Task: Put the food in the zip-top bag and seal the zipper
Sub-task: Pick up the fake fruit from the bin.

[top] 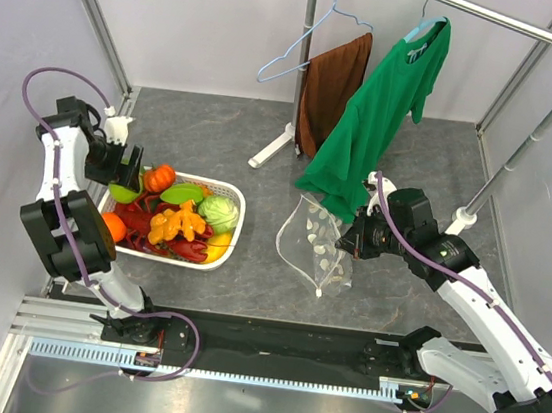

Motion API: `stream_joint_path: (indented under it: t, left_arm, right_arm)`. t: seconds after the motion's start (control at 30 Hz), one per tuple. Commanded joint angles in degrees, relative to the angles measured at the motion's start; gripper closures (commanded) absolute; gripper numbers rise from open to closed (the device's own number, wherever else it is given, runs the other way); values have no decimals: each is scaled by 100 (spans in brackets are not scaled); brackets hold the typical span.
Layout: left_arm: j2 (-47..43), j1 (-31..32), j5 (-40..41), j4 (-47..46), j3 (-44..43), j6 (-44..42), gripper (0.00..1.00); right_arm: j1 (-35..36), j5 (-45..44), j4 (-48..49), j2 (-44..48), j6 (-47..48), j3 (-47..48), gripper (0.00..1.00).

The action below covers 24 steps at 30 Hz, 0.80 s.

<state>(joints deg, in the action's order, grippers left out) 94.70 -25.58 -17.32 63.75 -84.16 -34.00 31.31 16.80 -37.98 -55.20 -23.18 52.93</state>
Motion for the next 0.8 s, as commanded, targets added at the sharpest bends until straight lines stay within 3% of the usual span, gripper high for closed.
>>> stream_joint_path:
  t: [0.0,0.13,0.27,0.77]
  left_arm:
    - [14,27,115,-275,31,253,5]
    - [40,36,115,-336,14,341,6]
    - [-38,18,10,-302,40,341,17]
    - [-1470,18,10,409,208,244,41]
  right_arm:
    - [-11,43,168,27,6,78,100]
    - [-11,34,159,62,-2,42,100]
    - [-11,17,124,79,6,42,100]
    - [-2,-10,80,176,24,-10,100]
